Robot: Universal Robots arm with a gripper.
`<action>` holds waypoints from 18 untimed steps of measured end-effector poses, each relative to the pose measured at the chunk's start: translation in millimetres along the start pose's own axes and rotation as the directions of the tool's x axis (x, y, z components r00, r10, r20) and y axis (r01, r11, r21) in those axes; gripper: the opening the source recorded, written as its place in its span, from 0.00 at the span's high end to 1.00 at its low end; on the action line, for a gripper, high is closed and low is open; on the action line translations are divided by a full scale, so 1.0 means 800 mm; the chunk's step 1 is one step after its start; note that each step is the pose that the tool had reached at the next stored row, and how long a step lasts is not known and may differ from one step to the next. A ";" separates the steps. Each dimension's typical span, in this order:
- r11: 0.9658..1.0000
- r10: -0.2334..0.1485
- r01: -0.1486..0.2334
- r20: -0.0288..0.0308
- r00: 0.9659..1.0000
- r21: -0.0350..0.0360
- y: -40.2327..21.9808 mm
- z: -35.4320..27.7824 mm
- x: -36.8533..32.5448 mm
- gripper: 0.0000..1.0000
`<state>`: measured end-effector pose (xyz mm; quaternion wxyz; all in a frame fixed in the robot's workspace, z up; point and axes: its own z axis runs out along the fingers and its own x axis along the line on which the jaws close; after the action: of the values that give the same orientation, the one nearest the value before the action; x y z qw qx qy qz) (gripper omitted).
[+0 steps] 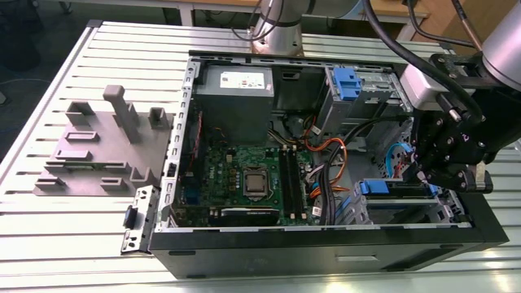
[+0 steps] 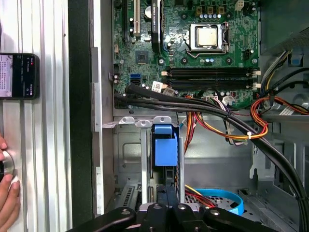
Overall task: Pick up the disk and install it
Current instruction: 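Insert the first disk wire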
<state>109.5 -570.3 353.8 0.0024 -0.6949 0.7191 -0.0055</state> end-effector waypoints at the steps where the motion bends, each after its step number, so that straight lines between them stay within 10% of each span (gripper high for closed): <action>1: 1.000 0.000 0.000 0.000 1.000 0.000 -0.0001 0.0000 0.0000 0.89; 18: 1.000 0.000 0.000 0.000 1.000 0.000 -0.0147 0.0006 -0.0006 0.89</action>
<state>121.3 -570.2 353.4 0.0024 -0.6949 0.7191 -0.0055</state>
